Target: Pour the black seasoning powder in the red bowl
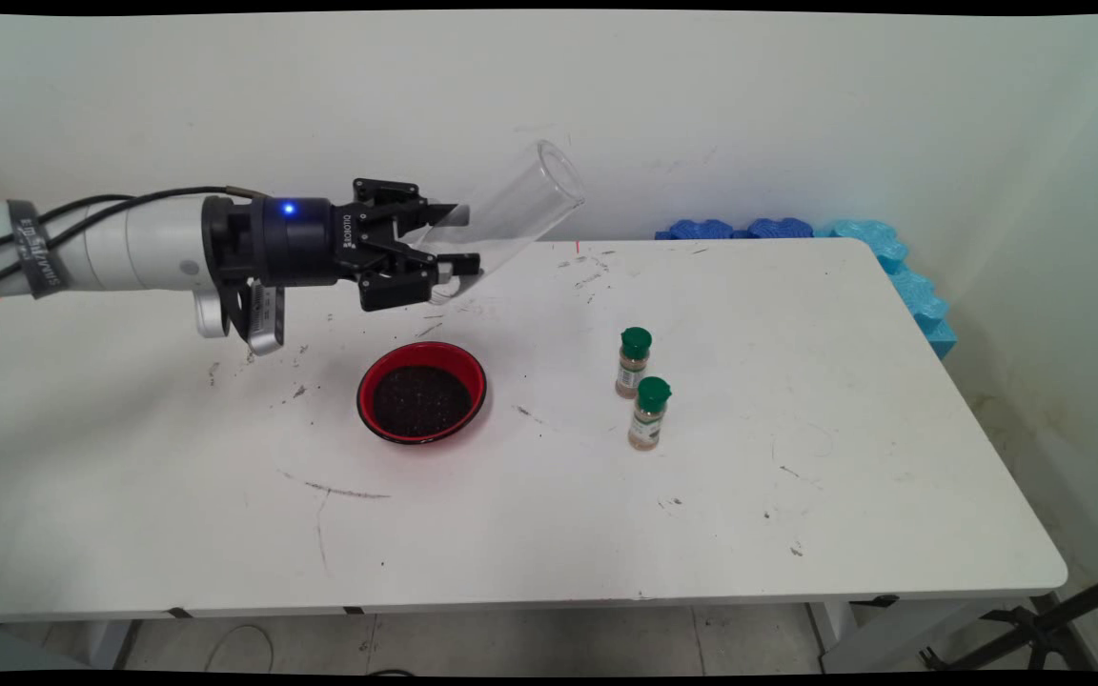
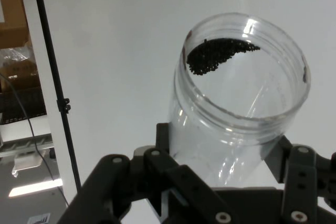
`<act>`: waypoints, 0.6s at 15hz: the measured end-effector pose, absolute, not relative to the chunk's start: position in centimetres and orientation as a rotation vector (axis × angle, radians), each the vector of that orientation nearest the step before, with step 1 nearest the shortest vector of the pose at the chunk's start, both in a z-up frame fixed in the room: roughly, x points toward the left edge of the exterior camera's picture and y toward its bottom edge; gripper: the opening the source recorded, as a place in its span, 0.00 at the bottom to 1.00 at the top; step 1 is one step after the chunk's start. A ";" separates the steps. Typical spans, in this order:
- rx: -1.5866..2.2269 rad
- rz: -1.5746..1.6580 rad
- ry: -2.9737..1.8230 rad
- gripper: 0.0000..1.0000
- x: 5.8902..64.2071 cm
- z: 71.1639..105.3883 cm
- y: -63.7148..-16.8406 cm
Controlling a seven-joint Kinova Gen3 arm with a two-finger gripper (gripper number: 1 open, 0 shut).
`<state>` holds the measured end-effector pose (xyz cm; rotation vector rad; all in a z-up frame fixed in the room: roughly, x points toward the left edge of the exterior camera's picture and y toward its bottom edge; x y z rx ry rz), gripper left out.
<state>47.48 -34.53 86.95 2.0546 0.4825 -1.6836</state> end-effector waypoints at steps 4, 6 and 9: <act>2.063 -1.659 0.430 0.00 47.6 86.9 -34.5; 2.076 -1.625 0.365 0.00 47.7 86.8 -34.6; 2.069 -1.613 0.318 0.00 47.6 87.1 -34.7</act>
